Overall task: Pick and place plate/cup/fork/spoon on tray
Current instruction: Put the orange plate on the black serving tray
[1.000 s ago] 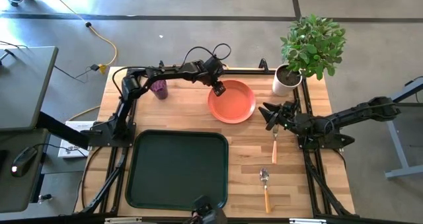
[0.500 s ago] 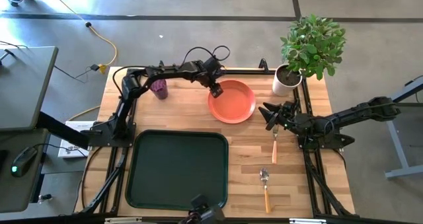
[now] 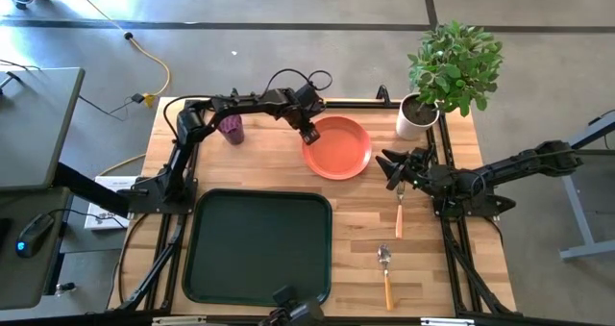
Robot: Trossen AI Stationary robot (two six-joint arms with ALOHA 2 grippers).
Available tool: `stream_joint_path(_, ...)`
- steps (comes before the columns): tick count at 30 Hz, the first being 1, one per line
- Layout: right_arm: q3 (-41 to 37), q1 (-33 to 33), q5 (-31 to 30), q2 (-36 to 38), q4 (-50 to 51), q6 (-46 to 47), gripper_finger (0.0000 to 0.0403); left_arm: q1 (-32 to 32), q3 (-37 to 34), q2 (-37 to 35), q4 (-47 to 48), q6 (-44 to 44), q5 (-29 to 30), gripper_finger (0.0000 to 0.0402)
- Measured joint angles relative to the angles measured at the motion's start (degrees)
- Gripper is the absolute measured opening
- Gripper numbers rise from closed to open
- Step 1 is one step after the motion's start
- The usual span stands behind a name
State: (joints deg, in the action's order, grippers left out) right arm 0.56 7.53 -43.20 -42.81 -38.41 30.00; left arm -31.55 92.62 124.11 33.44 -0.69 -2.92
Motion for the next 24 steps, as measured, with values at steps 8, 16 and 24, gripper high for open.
stream_joint_path(8, 0.0, 0.0, 1.4, 0.0, 0.0, -0.3, 0.0206, 0.1, 0.0, 0.0, 0.1, -1.1, -2.5, 0.0075)
stream_joint_path(16, 0.0, 0.0, 1.4, 0.0, 1.9, 0.1, 0.0206, 0.1, 0.0, 0.0, -0.4, -3.1, -2.3, 0.0007)
stream_joint_path(24, 0.0, 0.0, 1.4, 0.0, 2.0, 0.2, 0.0206, 0.1, 0.0, 0.0, -1.3, -4.5, -0.1, 0.0003)
